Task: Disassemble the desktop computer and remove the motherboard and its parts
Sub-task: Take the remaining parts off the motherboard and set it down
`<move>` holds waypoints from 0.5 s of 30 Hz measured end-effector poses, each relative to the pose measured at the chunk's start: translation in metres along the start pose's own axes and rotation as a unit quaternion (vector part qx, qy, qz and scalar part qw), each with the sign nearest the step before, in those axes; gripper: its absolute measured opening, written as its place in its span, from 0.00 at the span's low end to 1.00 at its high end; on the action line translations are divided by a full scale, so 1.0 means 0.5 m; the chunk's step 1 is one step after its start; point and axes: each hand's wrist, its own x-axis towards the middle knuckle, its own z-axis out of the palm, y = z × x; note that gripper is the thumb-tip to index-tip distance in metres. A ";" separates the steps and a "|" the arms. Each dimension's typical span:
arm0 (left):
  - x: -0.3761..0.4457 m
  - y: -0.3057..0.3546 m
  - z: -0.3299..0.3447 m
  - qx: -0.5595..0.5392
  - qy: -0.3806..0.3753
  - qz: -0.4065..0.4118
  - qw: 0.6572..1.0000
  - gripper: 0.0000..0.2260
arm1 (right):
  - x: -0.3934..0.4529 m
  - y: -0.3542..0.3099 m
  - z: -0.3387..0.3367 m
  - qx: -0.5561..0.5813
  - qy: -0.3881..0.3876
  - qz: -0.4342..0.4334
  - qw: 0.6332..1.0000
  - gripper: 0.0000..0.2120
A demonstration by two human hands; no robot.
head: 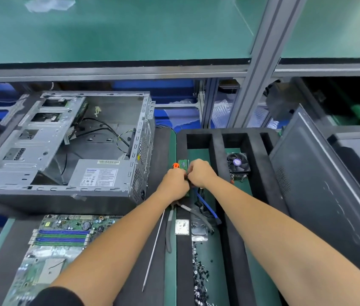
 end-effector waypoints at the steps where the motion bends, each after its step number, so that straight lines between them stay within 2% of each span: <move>1: -0.005 0.002 -0.003 -0.003 0.002 0.000 1.000 0.05 | -0.009 -0.005 -0.003 0.002 0.004 -0.004 1.000 0.09; 7: -0.063 0.006 -0.029 0.017 -0.012 0.029 0.999 0.04 | -0.092 -0.047 -0.002 -0.030 -0.026 0.001 0.999 0.08; 10: -0.113 0.002 -0.042 0.033 -0.025 0.061 0.997 0.06 | -0.156 -0.068 0.007 -0.060 -0.025 0.002 0.998 0.12; 13: -0.164 -0.005 -0.051 0.054 -0.040 0.099 0.993 0.06 | -0.217 -0.085 0.028 -0.053 -0.021 0.021 0.998 0.09; 15: -0.205 -0.015 -0.056 0.070 -0.049 0.117 0.989 0.08 | -0.254 -0.092 0.052 -0.053 -0.033 0.024 0.998 0.12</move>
